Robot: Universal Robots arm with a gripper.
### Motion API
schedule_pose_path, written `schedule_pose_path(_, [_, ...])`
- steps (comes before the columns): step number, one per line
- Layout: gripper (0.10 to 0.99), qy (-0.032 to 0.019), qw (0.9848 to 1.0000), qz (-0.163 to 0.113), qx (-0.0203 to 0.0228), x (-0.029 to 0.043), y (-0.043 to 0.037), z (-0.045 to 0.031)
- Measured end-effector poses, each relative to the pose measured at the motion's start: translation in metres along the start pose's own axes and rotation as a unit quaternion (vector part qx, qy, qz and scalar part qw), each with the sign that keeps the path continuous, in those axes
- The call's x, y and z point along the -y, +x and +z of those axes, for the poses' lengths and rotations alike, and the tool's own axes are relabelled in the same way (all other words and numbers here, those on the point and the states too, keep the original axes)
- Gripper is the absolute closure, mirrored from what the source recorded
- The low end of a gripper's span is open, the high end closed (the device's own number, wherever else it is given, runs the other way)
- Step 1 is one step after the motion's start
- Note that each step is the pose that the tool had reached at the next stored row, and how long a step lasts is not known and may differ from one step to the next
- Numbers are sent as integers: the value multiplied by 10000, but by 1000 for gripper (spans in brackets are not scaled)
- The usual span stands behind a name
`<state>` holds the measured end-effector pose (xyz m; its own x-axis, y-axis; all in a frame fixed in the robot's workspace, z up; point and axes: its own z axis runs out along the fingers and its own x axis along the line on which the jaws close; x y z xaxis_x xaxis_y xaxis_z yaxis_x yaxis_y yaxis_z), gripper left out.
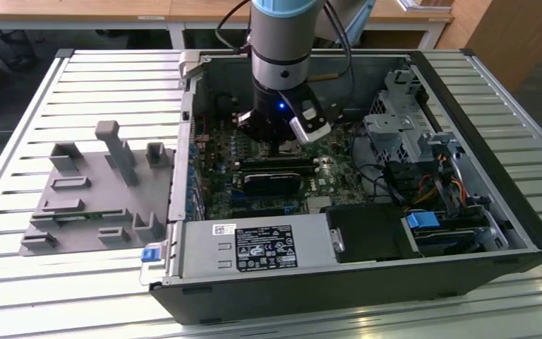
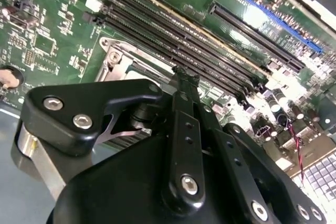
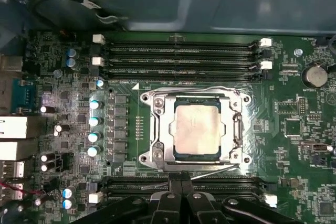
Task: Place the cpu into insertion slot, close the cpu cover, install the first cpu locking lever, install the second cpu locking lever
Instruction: 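Install the second cpu locking lever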
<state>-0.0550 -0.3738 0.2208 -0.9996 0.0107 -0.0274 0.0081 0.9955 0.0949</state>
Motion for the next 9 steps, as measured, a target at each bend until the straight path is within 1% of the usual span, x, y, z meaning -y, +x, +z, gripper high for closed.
schedule_pose_path(4, [980, -138, 9999, 4, -1, 34, 33, 6])
schedule_pose_path(9, [980, -189, 9998, 5, -1, 64, 55, 37])
